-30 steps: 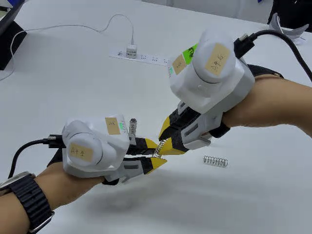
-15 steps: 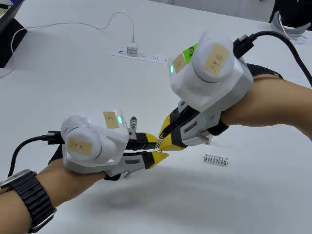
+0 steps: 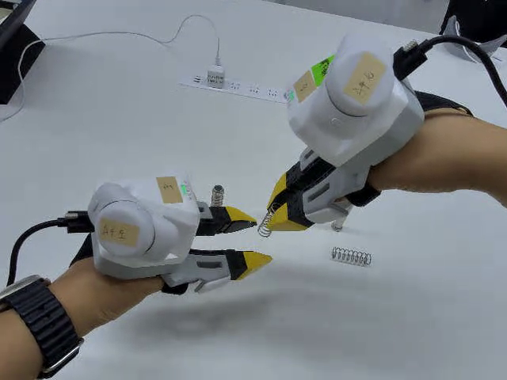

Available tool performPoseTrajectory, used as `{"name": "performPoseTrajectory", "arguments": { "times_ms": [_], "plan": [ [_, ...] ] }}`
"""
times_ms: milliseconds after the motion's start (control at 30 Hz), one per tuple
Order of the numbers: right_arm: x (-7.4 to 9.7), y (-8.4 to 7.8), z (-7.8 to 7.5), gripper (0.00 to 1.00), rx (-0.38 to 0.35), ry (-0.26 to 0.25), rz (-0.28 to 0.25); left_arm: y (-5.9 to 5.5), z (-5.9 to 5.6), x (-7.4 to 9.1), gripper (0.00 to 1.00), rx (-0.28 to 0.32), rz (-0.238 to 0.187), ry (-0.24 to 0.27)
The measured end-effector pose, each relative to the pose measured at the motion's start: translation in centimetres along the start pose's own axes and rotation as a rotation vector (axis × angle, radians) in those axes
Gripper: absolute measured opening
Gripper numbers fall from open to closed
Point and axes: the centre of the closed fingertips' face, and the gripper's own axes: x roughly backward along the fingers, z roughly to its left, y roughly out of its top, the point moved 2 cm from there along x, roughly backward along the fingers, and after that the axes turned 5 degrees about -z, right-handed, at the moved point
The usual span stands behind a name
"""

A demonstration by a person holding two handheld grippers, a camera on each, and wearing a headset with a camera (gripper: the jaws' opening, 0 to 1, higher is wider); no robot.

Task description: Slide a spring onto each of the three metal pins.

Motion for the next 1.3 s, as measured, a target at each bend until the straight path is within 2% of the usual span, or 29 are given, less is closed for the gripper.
{"name": "performPoseTrajectory", "arguments": {
  "times_ms": [267,433,767,1100,1300],
  "plan": [
    [1.3,-0.8,-1.4,0.12,-0.025,-0.041,0.007,-0.8,0.7,1.5,0.39,0.04,0.003,0.047],
    [2.0,-1.1,-2.4,0.12,-0.036,-0.067,0.013,-0.9,1.1,2.4,0.43,0.057,-0.005,0.079],
    [2.2,-1.5,-4.8,0.12,-0.044,-0.086,0.034,-1.2,1.9,3.7,0.49,0.082,-0.011,0.134],
    [1.3,-2.8,-6.5,0.12,-0.061,-0.087,0.089,-1.6,2.6,4.6,0.55,0.098,-0.004,0.173],
    [0.6,-3.1,-6.9,0.12,-0.077,-0.08,0.094,-1.7,2.8,4.8,0.57,0.104,-0.004,0.186]
  ]
}}
